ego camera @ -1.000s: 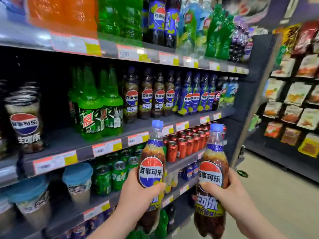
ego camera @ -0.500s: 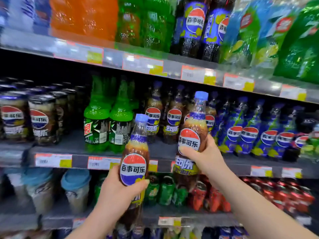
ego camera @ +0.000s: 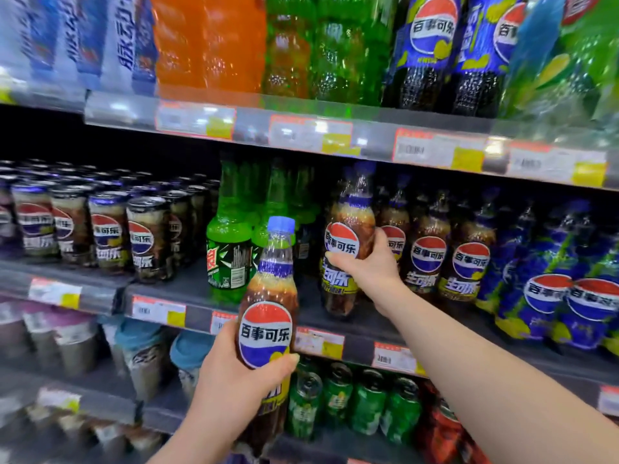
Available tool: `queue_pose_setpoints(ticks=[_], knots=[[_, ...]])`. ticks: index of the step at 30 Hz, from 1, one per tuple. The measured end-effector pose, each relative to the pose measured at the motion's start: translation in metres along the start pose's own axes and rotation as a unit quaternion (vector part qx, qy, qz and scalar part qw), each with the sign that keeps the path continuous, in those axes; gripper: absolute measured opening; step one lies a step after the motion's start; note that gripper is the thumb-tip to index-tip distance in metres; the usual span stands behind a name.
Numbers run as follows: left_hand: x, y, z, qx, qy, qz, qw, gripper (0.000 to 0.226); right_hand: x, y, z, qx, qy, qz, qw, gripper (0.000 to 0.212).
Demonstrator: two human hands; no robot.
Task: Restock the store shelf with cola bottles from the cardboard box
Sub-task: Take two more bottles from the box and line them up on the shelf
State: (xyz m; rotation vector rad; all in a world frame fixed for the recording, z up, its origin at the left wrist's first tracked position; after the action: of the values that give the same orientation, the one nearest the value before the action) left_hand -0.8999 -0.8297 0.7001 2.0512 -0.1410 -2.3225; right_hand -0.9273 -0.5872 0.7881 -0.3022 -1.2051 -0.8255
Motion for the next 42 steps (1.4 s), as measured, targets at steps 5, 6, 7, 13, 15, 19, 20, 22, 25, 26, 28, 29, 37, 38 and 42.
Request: queue_pose_setpoints(ticks=[5, 6, 7, 13, 15, 19, 20, 22, 25, 26, 28, 29, 37, 38, 42], knots=[[-0.002, -0.004, 0.009, 0.011, -0.003, -0.01, 1.0, 0.044, -0.01, -0.02, -0.003, 0.049, 0.01, 0.03, 0.998, 0.068], [-0.002, -0.005, 0.012, 0.012, -0.001, -0.016, 1.0, 0.044, -0.011, -0.022, -0.003, 0.061, 0.012, 0.031, 0.998, 0.065], [-0.001, -0.006, 0.013, 0.011, 0.001, -0.022, 1.0, 0.045, -0.01, -0.023, -0.003, 0.076, 0.012, 0.031, 0.997, 0.063], [0.006, -0.012, 0.018, 0.014, 0.01, -0.026, 1.0, 0.058, -0.012, -0.015, -0.001, 0.087, 0.013, -0.057, 0.994, 0.09], [0.007, -0.014, 0.019, 0.017, 0.011, -0.02, 1.0, 0.061, -0.016, -0.015, -0.002, 0.073, 0.021, -0.111, 0.991, 0.094], [0.006, -0.017, 0.02, 0.016, 0.012, -0.022, 1.0, 0.06, -0.021, -0.014, -0.002, 0.063, 0.023, -0.117, 0.991, 0.085], [0.005, -0.018, 0.02, 0.017, 0.012, -0.023, 1.0, 0.06, -0.021, -0.014, -0.002, 0.069, 0.025, -0.109, 0.991, 0.081], [0.004, -0.019, 0.019, 0.018, 0.013, -0.027, 0.999, 0.059, -0.02, -0.015, -0.001, 0.084, 0.026, -0.085, 0.992, 0.073], [0.002, -0.021, 0.019, 0.021, 0.009, -0.036, 0.999, 0.055, -0.018, -0.015, -0.002, 0.097, 0.029, -0.063, 0.993, 0.07], [0.002, -0.022, 0.018, 0.024, 0.008, -0.037, 0.999, 0.053, -0.017, -0.015, -0.002, 0.098, 0.03, -0.062, 0.993, 0.071], [0.001, -0.025, 0.018, 0.028, 0.003, -0.035, 0.999, 0.049, -0.016, -0.015, -0.003, 0.097, 0.029, -0.063, 0.993, 0.075], [0.0, -0.026, 0.017, 0.03, 0.001, -0.034, 0.999, 0.048, -0.016, -0.015, -0.003, 0.096, 0.027, -0.067, 0.993, 0.077], [-0.017, -0.051, 0.007, 0.048, -0.022, -0.035, 0.998, 0.052, -0.026, 0.036, 0.0, 0.037, -0.014, -0.08, 0.996, 0.069], [-0.021, -0.058, 0.005, 0.053, -0.025, -0.037, 0.998, 0.054, -0.029, 0.052, -0.001, 0.021, -0.009, -0.091, 0.996, 0.06], [-0.044, -0.104, -0.002, 0.085, -0.046, -0.049, 0.994, 0.052, -0.042, 0.115, -0.018, -0.023, -0.003, -0.088, 0.996, 0.032]])
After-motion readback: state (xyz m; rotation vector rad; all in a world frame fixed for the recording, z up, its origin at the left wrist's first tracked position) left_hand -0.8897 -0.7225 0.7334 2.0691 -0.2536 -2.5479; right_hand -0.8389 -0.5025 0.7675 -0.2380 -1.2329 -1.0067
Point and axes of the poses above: each hand's wrist, its own z-axis towards the middle knuckle, its own y-axis out of the back of the hand, x = y × z, the point moved 9 cm from there along z, towards the middle knuckle, and after that the axes turned 8 degrees about -x, right-handed, at the moved point
